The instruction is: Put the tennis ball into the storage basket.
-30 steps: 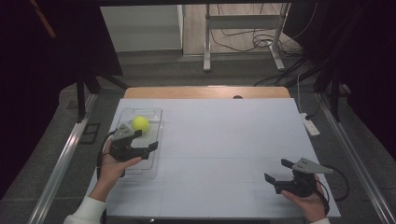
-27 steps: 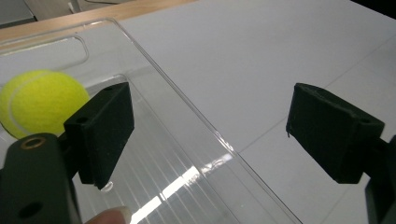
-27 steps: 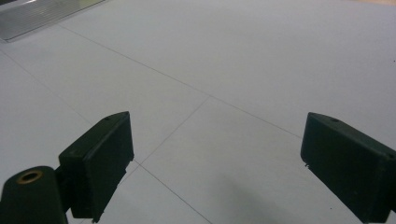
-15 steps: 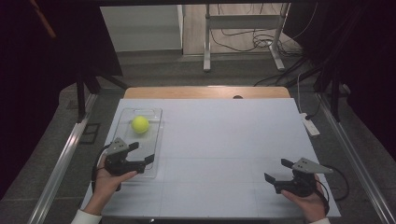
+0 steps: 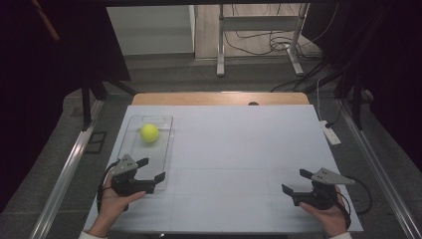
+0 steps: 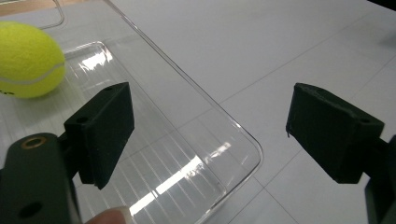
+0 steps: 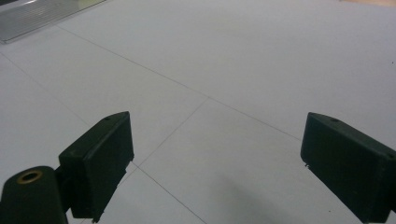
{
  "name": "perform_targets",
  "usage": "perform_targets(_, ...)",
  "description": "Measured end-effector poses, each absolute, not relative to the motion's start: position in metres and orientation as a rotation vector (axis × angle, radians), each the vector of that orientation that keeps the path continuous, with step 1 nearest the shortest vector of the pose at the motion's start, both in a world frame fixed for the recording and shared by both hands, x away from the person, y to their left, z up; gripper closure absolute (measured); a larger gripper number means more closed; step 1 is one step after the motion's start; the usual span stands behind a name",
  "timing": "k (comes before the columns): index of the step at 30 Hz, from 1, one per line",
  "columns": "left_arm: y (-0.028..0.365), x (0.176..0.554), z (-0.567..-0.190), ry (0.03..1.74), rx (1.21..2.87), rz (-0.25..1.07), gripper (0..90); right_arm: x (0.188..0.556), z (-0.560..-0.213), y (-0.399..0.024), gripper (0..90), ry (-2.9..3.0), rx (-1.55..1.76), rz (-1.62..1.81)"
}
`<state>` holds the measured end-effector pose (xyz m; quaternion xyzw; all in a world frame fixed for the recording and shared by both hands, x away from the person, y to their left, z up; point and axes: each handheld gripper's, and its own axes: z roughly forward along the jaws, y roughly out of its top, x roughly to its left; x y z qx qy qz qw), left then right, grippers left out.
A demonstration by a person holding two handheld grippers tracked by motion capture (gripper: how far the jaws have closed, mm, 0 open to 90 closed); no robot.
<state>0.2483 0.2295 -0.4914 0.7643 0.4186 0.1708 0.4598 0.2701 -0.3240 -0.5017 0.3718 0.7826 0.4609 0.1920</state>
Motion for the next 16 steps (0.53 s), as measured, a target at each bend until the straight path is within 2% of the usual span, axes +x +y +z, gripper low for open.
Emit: perform_targets(16,0.2291,0.247,-0.4911,1.018,1.884,0.431,15.9,0.2708,-0.5019,-0.3237,9.3,2.196,1.04,1.294)
